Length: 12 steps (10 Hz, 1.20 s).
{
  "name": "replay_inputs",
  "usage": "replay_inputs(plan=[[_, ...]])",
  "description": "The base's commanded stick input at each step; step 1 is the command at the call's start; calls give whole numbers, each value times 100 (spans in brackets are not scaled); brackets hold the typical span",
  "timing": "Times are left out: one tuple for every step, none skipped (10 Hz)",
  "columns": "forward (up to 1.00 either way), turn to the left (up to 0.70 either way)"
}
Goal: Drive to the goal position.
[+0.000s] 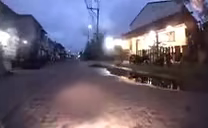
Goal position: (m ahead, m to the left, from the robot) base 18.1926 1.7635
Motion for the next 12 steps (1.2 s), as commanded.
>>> replay_inputs(plan=[[50, 0], [50, 0], [50, 0], [50, 0], [50, 0], [50, 0], [50, 0], [50, 0], [50, 0], [50, 0], [50, 0], [50, 0]])
